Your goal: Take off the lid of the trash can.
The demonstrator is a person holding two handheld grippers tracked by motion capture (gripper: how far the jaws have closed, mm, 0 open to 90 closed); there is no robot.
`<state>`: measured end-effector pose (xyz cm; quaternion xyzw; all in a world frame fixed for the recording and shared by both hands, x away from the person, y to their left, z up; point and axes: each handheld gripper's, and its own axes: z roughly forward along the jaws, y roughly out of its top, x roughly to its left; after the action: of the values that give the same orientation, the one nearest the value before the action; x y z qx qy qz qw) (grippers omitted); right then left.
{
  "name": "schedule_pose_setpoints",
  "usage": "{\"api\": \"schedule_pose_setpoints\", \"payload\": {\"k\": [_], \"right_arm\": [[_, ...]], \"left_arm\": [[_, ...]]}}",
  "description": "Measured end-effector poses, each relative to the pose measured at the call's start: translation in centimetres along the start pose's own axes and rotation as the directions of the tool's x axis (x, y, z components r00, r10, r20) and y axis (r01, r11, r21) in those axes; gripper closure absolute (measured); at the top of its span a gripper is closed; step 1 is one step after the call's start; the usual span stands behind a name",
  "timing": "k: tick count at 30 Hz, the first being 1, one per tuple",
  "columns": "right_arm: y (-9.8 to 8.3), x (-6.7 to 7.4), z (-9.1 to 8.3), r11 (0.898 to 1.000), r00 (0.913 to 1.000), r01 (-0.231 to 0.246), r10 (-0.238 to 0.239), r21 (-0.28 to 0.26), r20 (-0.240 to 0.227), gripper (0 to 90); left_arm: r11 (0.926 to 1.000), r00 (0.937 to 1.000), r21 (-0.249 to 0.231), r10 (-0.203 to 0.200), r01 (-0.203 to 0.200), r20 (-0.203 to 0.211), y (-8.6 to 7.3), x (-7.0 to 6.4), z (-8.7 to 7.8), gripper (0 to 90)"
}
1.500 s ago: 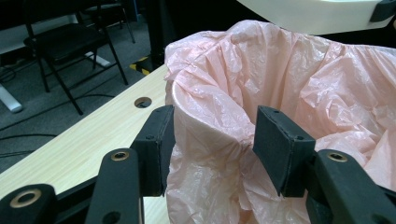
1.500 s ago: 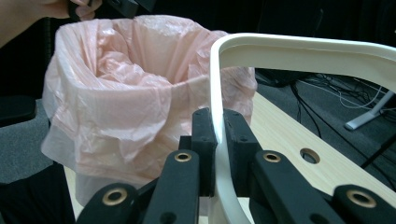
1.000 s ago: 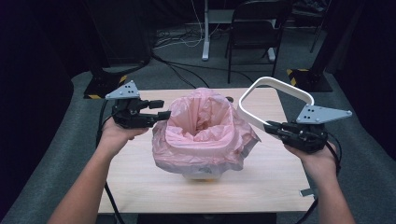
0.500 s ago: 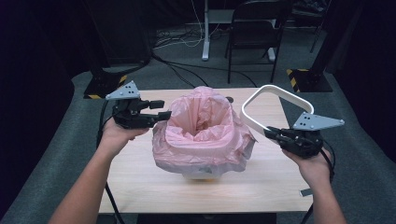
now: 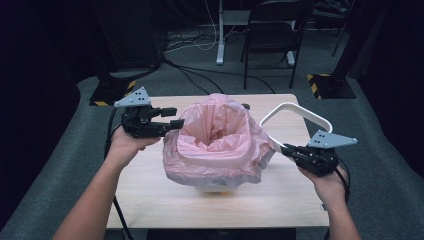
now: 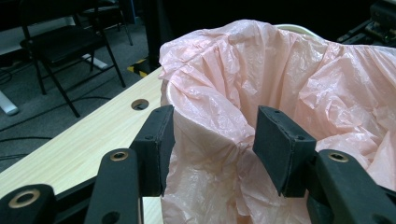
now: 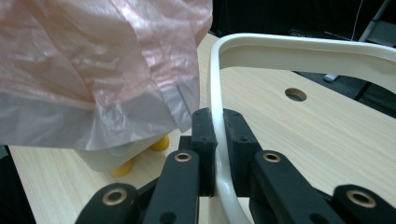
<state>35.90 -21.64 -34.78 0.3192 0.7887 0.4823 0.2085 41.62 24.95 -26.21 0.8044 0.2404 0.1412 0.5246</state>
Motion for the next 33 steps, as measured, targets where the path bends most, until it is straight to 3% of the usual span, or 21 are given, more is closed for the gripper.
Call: {"api": "schedule_pose_setpoints", "payload": {"k": [11,25,33], "right_arm": [[-2.2,0.5,1.1,1.000,0.9999,-0.012,0.012,-0.002,0.005,83.9],[-4.9,1.2,2.7,0.999,0.9998,0.004,-0.004,0.038,-0.021,83.7],[-6.1,1.1,3.2,0.998,0.9996,-0.010,0.012,0.055,-0.027,83.7]], "left_arm": [[1.0000,1.0000,-0.008,0.005,-0.005,-0.005,0.0,0.0,-0.2,47.3],[0.9999,1.0000,-0.014,0.005,-0.005,-0.007,0.0,0.1,0.0,47.1],[0.9999,1.0000,-0.014,0.005,-0.005,-0.009,0.0,0.1,-0.1,47.1]]}}
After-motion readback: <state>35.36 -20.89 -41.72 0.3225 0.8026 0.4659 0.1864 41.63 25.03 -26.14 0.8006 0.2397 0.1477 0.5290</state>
